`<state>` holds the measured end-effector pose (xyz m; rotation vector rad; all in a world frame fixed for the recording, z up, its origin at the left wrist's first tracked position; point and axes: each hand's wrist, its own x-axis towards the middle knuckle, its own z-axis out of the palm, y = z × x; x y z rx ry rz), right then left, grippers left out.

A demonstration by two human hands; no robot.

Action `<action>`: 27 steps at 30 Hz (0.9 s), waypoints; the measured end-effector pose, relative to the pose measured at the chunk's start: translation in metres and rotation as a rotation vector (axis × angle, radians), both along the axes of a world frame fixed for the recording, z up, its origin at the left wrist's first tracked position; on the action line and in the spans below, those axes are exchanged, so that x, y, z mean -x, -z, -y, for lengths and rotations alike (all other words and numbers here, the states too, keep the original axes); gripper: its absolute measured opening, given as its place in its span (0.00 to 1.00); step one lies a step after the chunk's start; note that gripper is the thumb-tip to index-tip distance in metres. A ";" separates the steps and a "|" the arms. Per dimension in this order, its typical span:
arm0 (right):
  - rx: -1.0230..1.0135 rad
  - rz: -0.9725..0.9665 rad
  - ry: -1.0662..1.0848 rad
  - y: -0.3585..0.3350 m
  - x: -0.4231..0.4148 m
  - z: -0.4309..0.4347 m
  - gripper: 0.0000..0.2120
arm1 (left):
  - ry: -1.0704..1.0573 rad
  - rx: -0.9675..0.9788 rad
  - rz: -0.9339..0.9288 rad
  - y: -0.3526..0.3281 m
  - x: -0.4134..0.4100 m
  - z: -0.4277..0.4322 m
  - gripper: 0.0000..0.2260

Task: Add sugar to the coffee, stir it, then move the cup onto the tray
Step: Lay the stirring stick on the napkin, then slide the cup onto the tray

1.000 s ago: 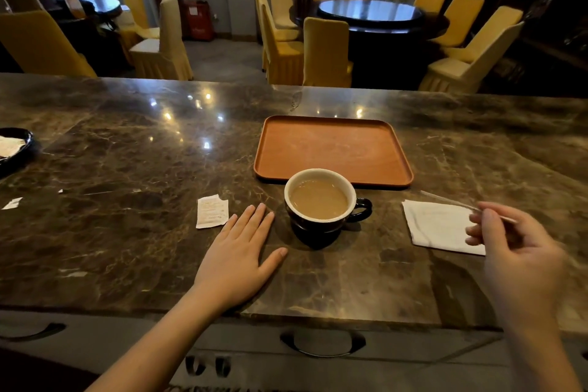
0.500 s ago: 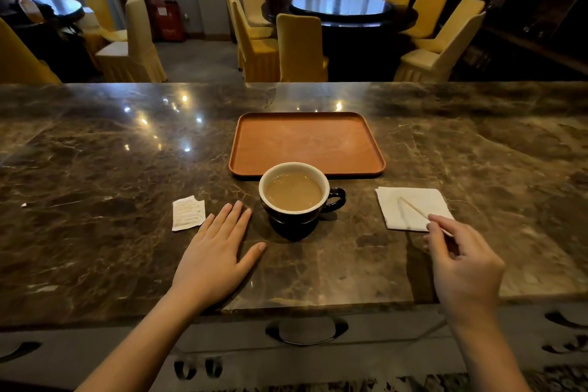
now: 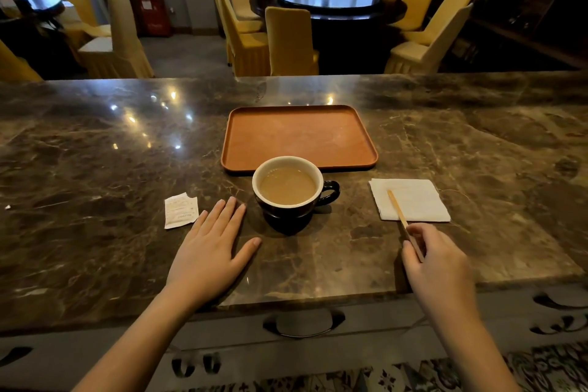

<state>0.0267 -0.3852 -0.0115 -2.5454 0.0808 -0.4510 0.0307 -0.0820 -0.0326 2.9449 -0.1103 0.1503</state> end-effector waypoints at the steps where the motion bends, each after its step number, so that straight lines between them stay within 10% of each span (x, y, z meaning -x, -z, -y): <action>1: 0.012 -0.010 0.007 0.000 0.000 -0.001 0.12 | 0.001 0.002 -0.001 0.000 0.000 0.000 0.36; 21: -0.007 0.046 -0.256 -0.036 -0.022 -0.026 0.16 | 0.007 -0.030 -0.019 0.000 -0.001 0.000 0.38; 27: -0.144 -0.227 -0.453 -0.047 -0.065 -0.056 0.19 | 0.006 -0.029 -0.023 -0.002 0.000 0.000 0.36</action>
